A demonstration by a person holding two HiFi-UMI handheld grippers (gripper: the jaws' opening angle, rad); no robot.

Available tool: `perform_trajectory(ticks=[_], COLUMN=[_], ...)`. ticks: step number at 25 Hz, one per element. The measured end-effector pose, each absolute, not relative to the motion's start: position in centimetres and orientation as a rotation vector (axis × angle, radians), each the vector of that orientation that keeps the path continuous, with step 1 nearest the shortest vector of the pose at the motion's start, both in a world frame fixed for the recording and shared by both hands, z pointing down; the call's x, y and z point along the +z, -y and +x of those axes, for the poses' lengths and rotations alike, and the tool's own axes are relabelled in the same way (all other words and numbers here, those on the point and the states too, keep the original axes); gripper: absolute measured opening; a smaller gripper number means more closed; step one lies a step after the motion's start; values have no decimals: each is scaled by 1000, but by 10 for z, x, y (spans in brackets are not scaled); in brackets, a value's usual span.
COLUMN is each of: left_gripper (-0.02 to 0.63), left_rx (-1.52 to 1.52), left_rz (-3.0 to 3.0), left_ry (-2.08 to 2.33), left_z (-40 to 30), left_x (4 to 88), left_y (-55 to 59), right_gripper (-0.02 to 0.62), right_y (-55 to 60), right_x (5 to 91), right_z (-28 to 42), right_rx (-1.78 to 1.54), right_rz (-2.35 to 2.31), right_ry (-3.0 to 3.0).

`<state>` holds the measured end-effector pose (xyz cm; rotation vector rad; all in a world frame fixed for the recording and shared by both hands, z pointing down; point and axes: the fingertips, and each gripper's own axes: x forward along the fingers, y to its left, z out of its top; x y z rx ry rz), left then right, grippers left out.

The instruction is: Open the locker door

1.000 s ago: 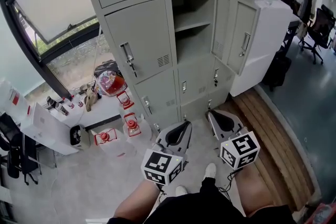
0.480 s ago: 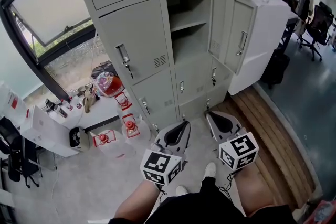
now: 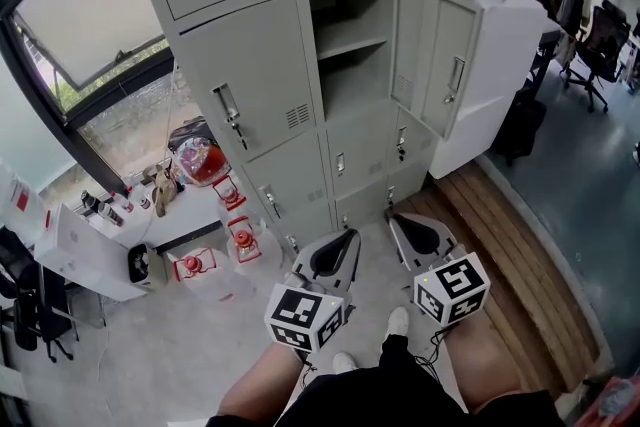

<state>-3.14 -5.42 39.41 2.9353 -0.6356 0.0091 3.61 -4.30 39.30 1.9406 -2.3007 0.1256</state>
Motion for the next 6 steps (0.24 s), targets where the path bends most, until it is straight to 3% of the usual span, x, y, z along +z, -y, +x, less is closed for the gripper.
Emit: perform_trajectory(ticks=[6], left_gripper=[17], left_rx=[11], left_rz=[2935], left_ry=[636], left_z=[-32], left_x=[396], left_y=[52], right_gripper=[54], right_y=[41], right_x=[396], right_z=[34], right_rx=[131], right_rz=[1938], right_ry=[2306])
